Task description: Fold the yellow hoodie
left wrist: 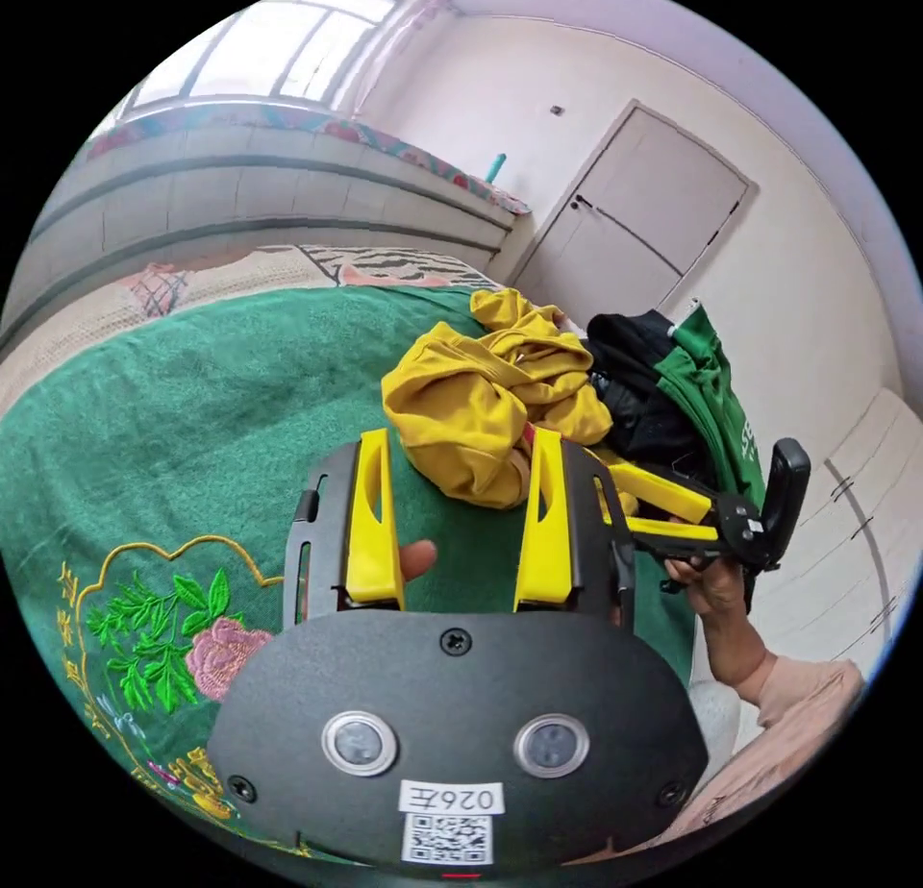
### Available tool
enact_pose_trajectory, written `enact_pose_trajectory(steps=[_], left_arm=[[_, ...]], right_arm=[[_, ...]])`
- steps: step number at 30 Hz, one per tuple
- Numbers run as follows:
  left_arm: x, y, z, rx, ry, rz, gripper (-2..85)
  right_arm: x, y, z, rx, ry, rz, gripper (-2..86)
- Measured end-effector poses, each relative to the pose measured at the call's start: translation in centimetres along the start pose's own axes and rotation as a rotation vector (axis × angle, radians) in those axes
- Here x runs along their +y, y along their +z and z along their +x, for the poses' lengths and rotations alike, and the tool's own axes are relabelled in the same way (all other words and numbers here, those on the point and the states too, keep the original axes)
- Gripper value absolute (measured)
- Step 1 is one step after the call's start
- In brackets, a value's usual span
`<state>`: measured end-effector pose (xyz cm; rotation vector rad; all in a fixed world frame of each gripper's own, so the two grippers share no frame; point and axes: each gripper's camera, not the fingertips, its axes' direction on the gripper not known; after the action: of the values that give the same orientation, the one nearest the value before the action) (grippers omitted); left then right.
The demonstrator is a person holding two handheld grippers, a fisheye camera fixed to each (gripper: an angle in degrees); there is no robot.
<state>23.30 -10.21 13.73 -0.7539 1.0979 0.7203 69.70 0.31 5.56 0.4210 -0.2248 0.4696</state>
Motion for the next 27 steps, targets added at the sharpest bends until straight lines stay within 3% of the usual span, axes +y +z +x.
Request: enact_pose_trajectory(steps=[4, 7, 12, 17, 21, 23, 25, 27], left_arm=[[-2.9, 2.2, -2.2, 0.116, -0.129, -0.231, 3.7], [-2.9, -3.5, -2.4, 0.166, -0.119, -0.091, 1.9], [1.4, -18.8, -3.5, 0.192, -0.099, 0.115, 0.8], [13.4, -37.0, -0.2, 0.012, 0.021, 0.205, 0.8], [26.2, -45.1, 1.5, -0.024, -0.032, 0.109, 1.1], [34.8, -48.7, 2.2, -0.048, -0.111, 0.054, 1.6], [39.9, -50.8, 2.5, -0.026, -0.197, 0.086, 2.2], [43.0, -53.8, 3.5, 0.031, -0.206, 0.241, 3.3]], right_arm=[[-0.5, 7.3, -0.1, 0.049, 0.026, -0.174, 12.6], [0.9, 6.3, 0.5, 0.082, 0.122, -0.103, 0.1], [4.7, 0.2, -2.0, -0.45, 0.116, 0.119, -1.4], [8.3, -8.1, -15.8, -0.811, -0.25, 0.126, -1.5], [16.6, -11.7, -26.0, -0.894, -0.494, 0.07, -1.5], [22.7, -11.4, -30.9, -0.959, -0.609, -0.061, -1.4], [26.1, -10.7, -32.7, -0.965, -0.605, -0.111, -1.3], [27.5, -10.4, -32.7, -0.919, -0.525, -0.106, -1.0]])
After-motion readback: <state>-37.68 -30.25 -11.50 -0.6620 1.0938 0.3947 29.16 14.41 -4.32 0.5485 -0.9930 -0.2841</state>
